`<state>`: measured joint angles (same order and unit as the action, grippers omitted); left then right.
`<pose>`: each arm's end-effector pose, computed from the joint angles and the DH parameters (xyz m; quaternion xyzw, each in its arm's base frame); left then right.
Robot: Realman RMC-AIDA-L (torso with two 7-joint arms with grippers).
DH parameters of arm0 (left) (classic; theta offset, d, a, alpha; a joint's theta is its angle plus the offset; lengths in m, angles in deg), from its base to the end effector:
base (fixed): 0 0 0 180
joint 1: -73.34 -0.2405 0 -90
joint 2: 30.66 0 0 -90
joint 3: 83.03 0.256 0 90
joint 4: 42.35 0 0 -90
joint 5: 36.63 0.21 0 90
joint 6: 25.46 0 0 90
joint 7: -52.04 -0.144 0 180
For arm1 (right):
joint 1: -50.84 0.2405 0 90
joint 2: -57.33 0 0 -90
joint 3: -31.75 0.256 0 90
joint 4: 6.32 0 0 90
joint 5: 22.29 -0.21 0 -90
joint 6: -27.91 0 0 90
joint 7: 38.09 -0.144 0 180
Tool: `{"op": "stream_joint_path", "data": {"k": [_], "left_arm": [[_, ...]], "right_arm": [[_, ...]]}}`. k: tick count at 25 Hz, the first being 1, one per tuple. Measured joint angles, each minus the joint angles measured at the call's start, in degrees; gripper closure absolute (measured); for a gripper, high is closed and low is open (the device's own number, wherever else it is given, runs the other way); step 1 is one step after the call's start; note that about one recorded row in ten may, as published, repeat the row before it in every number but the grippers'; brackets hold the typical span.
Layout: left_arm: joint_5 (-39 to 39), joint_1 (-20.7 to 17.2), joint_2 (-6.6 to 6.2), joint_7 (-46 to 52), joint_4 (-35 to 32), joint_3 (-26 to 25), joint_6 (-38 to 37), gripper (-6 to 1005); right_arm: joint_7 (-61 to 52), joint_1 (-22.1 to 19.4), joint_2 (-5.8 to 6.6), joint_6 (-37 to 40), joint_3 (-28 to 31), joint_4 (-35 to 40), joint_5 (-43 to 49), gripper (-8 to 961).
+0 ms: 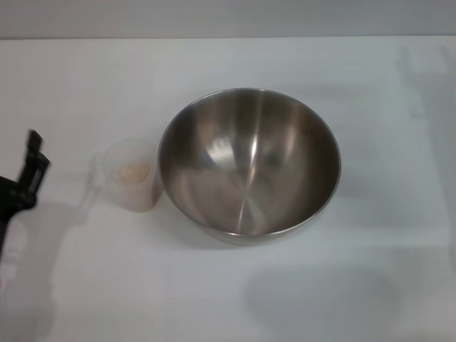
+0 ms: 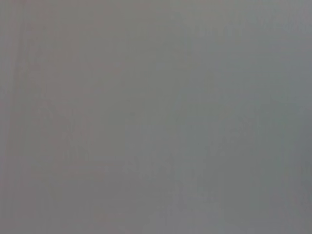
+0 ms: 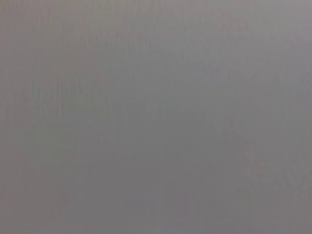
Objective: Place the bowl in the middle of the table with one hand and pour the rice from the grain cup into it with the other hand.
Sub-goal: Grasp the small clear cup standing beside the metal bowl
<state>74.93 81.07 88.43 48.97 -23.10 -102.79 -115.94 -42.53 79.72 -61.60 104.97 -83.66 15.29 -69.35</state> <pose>-0.3229 0.2115 -0.0294 -0.6651 -0.1745 -0.3540 0.6339 0.2498 0.3718 0.0391 -0.5646 0.1475 0.4698 0.6623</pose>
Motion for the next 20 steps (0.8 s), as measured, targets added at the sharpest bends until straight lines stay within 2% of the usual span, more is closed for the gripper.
{"op": "stream_joint_path", "data": {"k": [5, 10, 12, 20], "left_arm": [[-0.2, -1.9, 0.0, -7.6, 5.0, 2.9, 3.9, 215], [-0.4, -2.5, 0.0, -14.4, 10.1, 2.6, 12.1, 216], [-0.7, -2.1, 0.01, -14.7, 10.7, 2.4, 14.7, 216], [-3.7, -1.1, 0.0, -14.4, 10.5, 2.3, 17.3, 218]], "right_arm": [[0.1, 1.2, 0.11, 0.1, 0.3, -2.5, 0.1, 143], [0.1, 2.1, 0.11, 0.3, 0.3, -4.2, 0.2, 143], [0.1, 2.2, 0.11, 0.3, 0.3, -4.4, 0.2, 143], [0.1, 2.1, 0.2, 0.7, 0.2, -5.5, 0.2, 142]]}}
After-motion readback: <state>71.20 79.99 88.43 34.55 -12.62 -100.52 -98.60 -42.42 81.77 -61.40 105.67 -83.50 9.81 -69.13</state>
